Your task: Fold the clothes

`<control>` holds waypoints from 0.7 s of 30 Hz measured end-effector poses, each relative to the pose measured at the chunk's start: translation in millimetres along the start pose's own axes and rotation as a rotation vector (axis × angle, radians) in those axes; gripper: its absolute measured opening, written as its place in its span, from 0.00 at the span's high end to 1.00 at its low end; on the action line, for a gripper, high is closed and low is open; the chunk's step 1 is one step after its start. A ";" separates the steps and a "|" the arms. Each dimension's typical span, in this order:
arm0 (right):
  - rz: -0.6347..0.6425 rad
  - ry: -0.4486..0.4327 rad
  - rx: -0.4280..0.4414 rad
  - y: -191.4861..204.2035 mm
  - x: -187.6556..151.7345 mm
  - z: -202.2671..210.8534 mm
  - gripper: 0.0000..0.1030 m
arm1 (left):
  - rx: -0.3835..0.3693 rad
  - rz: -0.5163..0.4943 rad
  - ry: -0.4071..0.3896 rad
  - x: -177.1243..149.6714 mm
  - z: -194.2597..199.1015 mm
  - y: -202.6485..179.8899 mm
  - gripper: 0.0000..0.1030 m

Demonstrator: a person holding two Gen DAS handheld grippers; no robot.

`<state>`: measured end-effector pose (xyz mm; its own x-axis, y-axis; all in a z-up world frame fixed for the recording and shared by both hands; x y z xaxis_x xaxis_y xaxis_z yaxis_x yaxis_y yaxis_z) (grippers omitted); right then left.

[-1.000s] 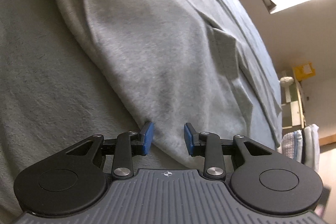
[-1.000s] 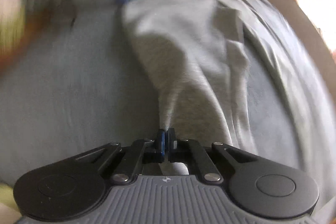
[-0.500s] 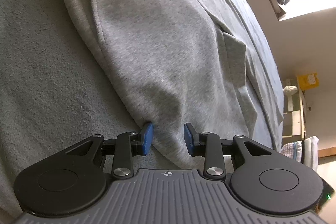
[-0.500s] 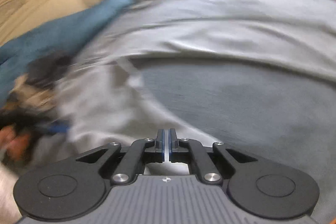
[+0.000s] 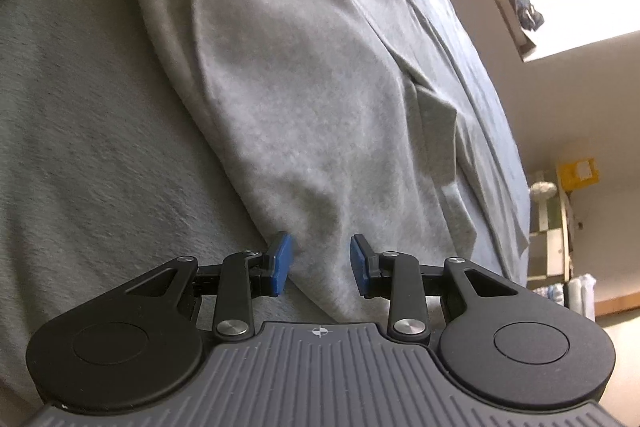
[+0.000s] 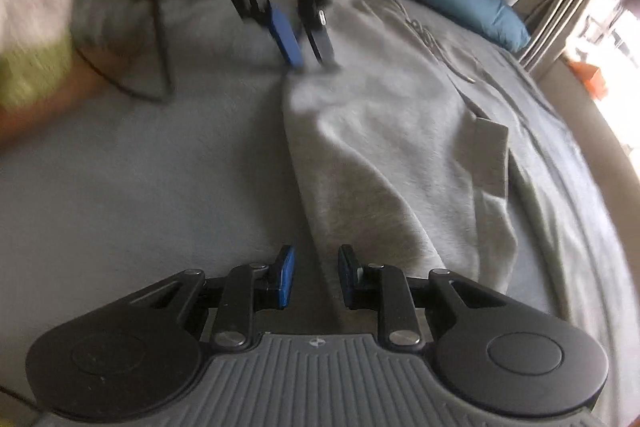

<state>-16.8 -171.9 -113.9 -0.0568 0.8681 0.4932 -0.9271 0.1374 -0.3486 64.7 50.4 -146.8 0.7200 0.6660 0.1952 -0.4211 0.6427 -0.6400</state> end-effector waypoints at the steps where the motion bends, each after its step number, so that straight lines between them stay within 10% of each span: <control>1: -0.008 0.006 -0.011 -2.9 -0.5 -3.6 0.80 | 0.009 0.005 -0.006 1.7 -0.4 2.3 0.70; 3: -0.046 0.014 -0.023 -8.8 -0.3 -7.4 0.98 | 0.023 0.010 -0.013 5.4 -2.7 5.3 0.69; 6: -0.183 -0.026 -0.005 -27.8 9.4 7.9 0.98 | 0.047 -0.040 -0.034 9.0 -4.7 1.5 0.70; 13: -0.766 -0.129 0.467 -76.0 2.5 36.3 0.98 | 0.046 -0.010 -0.053 18.8 -5.4 4.3 0.69; 21: -0.896 -0.013 0.571 -54.6 -28.0 8.4 0.98 | 0.101 -0.042 -0.087 20.6 -5.2 2.0 0.76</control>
<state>32.3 -207.8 -101.9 0.7324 0.5555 0.3937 -0.6685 0.4770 0.5705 81.5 63.4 -147.9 0.6896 0.6651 0.2865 -0.4479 0.7025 -0.5530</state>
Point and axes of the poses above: each gripper's, at about its wrist camera, not at the fingertips, and z roughly against the way its jaws point, y to its left, x to its top, the point moved 7 cm from there along -z, roughly the way its jaws point, and after that the axes turned 3 degrees about x, right-handed, at the moved point
